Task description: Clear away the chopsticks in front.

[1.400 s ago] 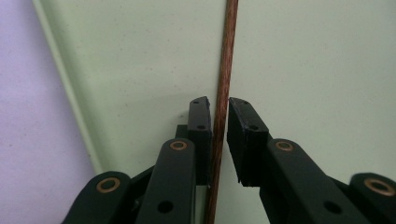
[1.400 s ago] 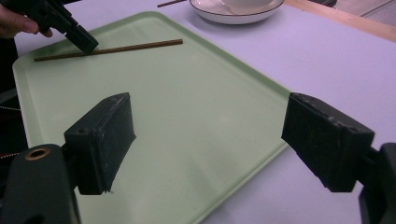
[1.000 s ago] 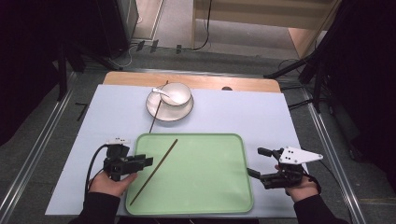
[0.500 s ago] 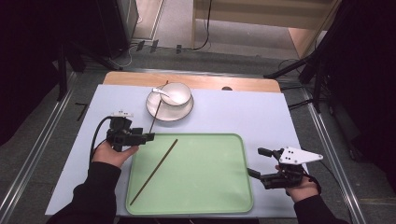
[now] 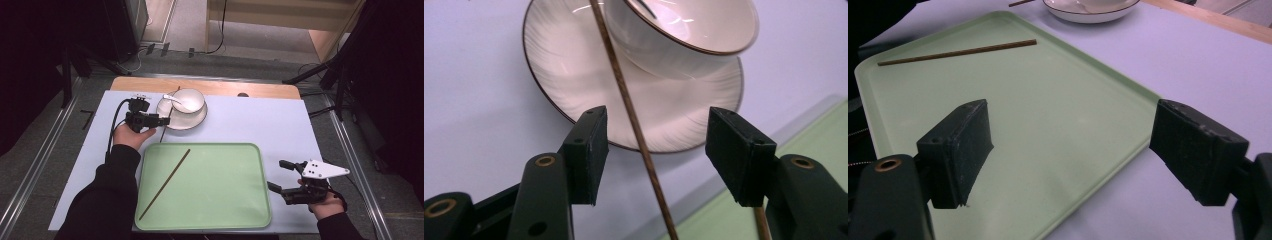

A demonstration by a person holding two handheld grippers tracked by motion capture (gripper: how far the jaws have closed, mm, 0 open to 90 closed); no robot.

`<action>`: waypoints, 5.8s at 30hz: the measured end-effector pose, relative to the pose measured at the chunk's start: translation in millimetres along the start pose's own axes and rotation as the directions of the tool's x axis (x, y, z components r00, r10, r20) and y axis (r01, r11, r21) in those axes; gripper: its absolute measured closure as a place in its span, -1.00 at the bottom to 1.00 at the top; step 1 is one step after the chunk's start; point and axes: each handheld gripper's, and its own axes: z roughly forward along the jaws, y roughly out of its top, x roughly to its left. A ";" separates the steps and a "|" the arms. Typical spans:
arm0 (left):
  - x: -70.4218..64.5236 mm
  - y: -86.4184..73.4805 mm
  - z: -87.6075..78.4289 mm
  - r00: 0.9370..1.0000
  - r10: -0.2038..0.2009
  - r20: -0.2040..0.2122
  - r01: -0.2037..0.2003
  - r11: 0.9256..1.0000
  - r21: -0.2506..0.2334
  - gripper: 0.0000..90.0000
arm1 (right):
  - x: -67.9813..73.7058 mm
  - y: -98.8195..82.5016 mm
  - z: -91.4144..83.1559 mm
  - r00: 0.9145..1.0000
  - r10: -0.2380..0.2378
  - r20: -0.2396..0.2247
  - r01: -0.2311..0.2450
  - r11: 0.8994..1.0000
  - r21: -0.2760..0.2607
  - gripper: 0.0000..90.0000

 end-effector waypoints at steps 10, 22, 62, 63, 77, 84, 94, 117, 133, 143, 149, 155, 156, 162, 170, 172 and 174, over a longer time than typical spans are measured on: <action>10.2 16.5 25.3 1.000 -0.018 -0.011 0.018 0.999 0.027 0.06 | 0.8 -2.4 -3.9 1.000 0.002 0.008 -0.002 1.000 -0.001 -0.62; 13.1 13.7 45.1 0.999 -0.037 -0.029 0.038 0.999 0.030 0.31 | 1.0 -2.5 -3.3 1.000 0.001 0.005 -0.001 1.000 0.004 -0.62; 11.5 -10.1 -61.2 0.985 -0.169 -0.047 0.166 0.985 -0.054 0.92 | -1.9 6.1 12.0 0.999 -0.025 -0.035 0.026 1.000 0.013 -0.62; 8.3 -13.5 -65.5 0.985 -0.166 -0.038 0.163 0.985 -0.053 0.92 | -2.3 6.6 13.0 0.999 -0.027 -0.039 0.027 1.000 0.011 -0.62; -51.2 -69.9 -95.1 0.995 -0.088 0.037 0.089 0.996 -0.022 0.92 | -3.8 12.6 23.0 0.997 -0.043 -0.058 0.044 0.999 0.016 -0.62; -72.4 -95.8 -91.2 0.997 -0.069 0.043 0.070 0.997 -0.016 0.92 | -4.0 12.2 21.8 0.998 -0.036 -0.058 0.037 0.999 0.008 -0.62; -93.5 -133.6 -75.6 0.994 -0.075 0.076 0.071 0.996 0.051 0.92 | -3.5 11.5 19.8 0.998 -0.037 -0.055 0.037 0.999 0.008 -0.62; -95.4 -159.4 -45.7 0.995 -0.091 -0.034 0.095 0.985 0.145 0.91 | -3.0 11.0 18.0 0.998 -0.037 -0.056 0.038 0.999 0.004 -0.62; -93.8 -160.2 -48.0 0.996 -0.077 -0.036 0.082 0.986 0.147 0.83 | -3.0 10.9 18.0 0.998 -0.040 -0.054 0.040 0.999 0.004 -0.62; -90.9 -151.5 -52.3 0.992 -0.103 0.075 0.090 0.984 0.156 0.39 | -3.1 10.8 17.9 0.998 -0.037 -0.058 0.037 0.999 0.000 -0.62; -85.1 -142.1 -60.3 0.992 -0.060 0.107 0.044 0.989 0.138 0.16 | -2.7 10.6 17.7 0.998 -0.035 -0.060 0.035 0.999 0.002 -0.62; -72.0 -134.6 -70.2 0.990 0.040 0.138 -0.051 0.996 0.080 -0.10 | -3.4 10.1 17.0 0.998 -0.030 -0.061 0.030 1.000 -0.002 -0.62; -69.8 -133.7 -70.9 0.989 0.055 0.139 -0.066 0.995 0.079 -0.12 | -3.4 10.2 17.0 0.998 -0.029 -0.060 0.029 1.000 -0.002 -0.62; -52.8 -127.0 -82.3 0.979 0.139 0.153 -0.143 0.990 0.019 -0.22 | -3.3 9.9 16.4 0.998 -0.026 -0.060 0.026 1.000 -0.001 -0.62; -28.5 -130.4 -102.8 0.975 0.174 0.135 -0.173 0.985 -0.019 -0.33 | -3.9 8.2 13.6 0.998 -0.011 -0.057 0.011 1.000 -0.010 -0.62; -26.4 -131.2 -105.7 0.974 0.182 0.133 -0.180 0.983 -0.026 -0.33 | -3.9 7.7 13.0 0.998 -0.009 -0.056 0.008 1.000 -0.010 -0.62; -22.4 -132.8 -110.8 0.973 0.193 0.126 -0.190 0.981 -0.040 -0.34 | -4.1 7.3 12.2 0.998 -0.009 -0.055 0.008 1.000 -0.008 -0.62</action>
